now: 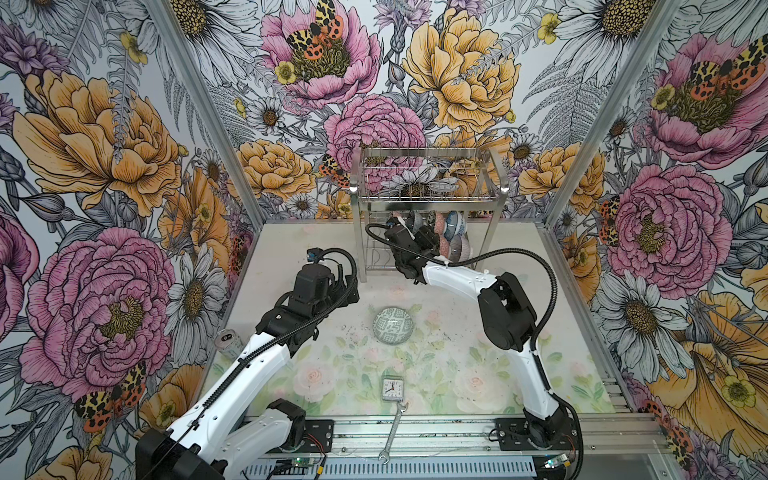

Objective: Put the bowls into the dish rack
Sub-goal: 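Lower the monstera bowl upright into the rack and open the right gripper, then withdraw the right gripper while left gripper lowers onto the green geometric bowl rim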

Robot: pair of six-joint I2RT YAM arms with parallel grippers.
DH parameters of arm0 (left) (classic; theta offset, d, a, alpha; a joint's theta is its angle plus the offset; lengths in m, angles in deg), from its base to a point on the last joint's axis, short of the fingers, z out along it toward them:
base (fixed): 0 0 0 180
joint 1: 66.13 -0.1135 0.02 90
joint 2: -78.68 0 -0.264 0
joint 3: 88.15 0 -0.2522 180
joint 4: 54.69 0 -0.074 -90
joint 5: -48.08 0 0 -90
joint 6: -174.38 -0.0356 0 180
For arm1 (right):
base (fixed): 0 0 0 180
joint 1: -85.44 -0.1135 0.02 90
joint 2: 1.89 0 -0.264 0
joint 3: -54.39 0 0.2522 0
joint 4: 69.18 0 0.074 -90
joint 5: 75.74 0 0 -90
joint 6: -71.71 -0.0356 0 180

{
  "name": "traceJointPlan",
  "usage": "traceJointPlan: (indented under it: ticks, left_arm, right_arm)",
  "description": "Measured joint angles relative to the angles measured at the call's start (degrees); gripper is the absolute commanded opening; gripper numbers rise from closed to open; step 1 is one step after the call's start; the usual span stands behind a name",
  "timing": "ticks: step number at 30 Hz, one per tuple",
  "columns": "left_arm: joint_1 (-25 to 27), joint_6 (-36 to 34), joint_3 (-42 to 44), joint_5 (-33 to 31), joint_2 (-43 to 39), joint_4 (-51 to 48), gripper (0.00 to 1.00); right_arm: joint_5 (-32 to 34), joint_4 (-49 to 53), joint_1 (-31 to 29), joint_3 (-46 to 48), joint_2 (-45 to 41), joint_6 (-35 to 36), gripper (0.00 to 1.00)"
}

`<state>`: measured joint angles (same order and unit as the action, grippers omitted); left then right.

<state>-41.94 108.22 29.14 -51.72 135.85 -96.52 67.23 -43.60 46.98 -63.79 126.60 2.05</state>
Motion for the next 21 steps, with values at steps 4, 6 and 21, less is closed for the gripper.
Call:
traceJointPlan:
  ticks: [4,6,21]
  left_arm:
    - [0.00,0.00,0.00,0.24,0.00,0.00,0.99]
    - [0.00,0.00,0.00,0.59,0.00,0.00,0.99]
    - [2.56,0.70,3.39,4.37,3.72,0.04,0.99]
  right_arm:
    - [-2.01,-0.13,0.00,3.17,-3.10,-1.22,0.93]
    - [-3.72,-0.02,0.00,5.55,-5.27,-1.97,1.00]
    - [-22.75,-0.55,-0.37,28.59,-31.50,-12.46,1.00]
